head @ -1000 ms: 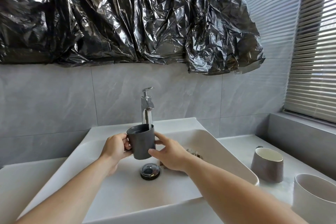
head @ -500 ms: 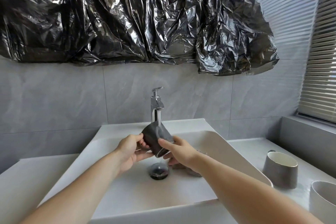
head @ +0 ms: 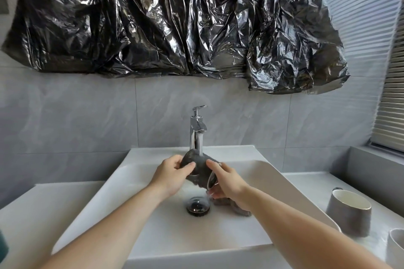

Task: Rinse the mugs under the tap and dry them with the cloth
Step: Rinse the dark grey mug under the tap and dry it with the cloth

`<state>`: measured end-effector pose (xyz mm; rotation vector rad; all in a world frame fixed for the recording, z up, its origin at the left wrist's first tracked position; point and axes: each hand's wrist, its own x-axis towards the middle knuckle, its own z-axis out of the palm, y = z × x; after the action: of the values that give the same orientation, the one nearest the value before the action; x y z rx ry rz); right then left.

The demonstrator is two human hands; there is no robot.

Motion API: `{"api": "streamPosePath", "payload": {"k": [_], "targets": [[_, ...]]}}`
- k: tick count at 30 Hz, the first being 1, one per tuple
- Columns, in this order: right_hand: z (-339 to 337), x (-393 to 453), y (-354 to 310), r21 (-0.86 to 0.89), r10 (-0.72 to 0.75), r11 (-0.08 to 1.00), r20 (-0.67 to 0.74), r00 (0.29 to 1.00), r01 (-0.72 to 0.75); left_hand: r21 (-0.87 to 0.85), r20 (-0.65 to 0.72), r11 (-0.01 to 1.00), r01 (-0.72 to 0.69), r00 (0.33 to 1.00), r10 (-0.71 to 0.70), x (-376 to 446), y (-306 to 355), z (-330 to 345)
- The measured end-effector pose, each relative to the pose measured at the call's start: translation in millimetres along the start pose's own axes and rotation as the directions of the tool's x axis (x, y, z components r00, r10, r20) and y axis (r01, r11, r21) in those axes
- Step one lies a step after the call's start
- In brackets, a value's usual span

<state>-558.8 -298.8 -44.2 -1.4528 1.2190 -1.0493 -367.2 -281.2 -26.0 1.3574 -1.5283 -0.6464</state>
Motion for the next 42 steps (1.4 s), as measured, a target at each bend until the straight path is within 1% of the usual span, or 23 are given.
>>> {"api": "streamPosePath", "payload": {"k": [7,10,12,14,17,23,25,29,32,35,37,40,42], "targets": [[-2,3,0,0.099,-0.022,0.995,-0.059,0.998,0.028,-0.103,0.074,0.994,0.042,0.997,-0.035,-4,4,3],[-2,4,0,0.105,-0.043,0.993,-0.085,0.995,0.052,-0.209,0.141,0.973,0.094,0.988,-0.065,-6,8,6],[-1,5,0,0.099,-0.075,0.991,-0.116,0.990,0.087,-0.265,0.152,0.957,0.121,0.985,-0.083,-8,11,8],[-1,6,0,0.111,-0.107,0.986,-0.140,0.984,0.123,-0.264,0.154,0.956,0.129,0.984,-0.091,-9,11,8],[-2,6,-1,0.079,-0.140,0.985,-0.172,0.975,0.155,-0.188,0.137,0.977,0.101,0.988,-0.075,-8,7,7],[1,3,-4,0.058,-0.171,0.982,-0.146,0.974,0.181,-0.124,0.115,0.988,0.096,0.990,-0.082,-3,2,4],[1,2,-4,0.042,-0.194,0.979,-0.138,0.971,0.202,-0.146,0.128,0.983,0.114,0.987,-0.096,-2,1,4],[1,0,-4,0.007,-0.240,0.970,-0.141,0.960,0.243,-0.270,0.166,0.947,0.176,0.977,-0.135,-2,3,5],[2,0,-3,-0.006,-0.274,0.961,-0.148,0.950,0.276,-0.255,0.185,0.945,0.207,0.969,-0.162,-4,4,6],[2,-1,-3,-0.120,-0.312,0.947,-0.121,0.942,0.298,-0.229,0.210,0.941,0.250,0.956,-0.203,-4,2,7],[2,-2,-4,-0.154,-0.313,0.943,-0.110,0.943,0.295,-0.242,0.228,0.935,0.261,0.951,-0.207,-3,1,6],[2,0,-4,-0.061,-0.298,0.954,-0.114,0.948,0.293,-0.292,0.233,0.926,0.237,0.957,-0.171,-1,2,5],[2,2,-4,-0.022,-0.292,0.956,-0.120,0.949,0.292,-0.312,0.208,0.929,0.199,0.968,-0.137,-1,3,6]]}}
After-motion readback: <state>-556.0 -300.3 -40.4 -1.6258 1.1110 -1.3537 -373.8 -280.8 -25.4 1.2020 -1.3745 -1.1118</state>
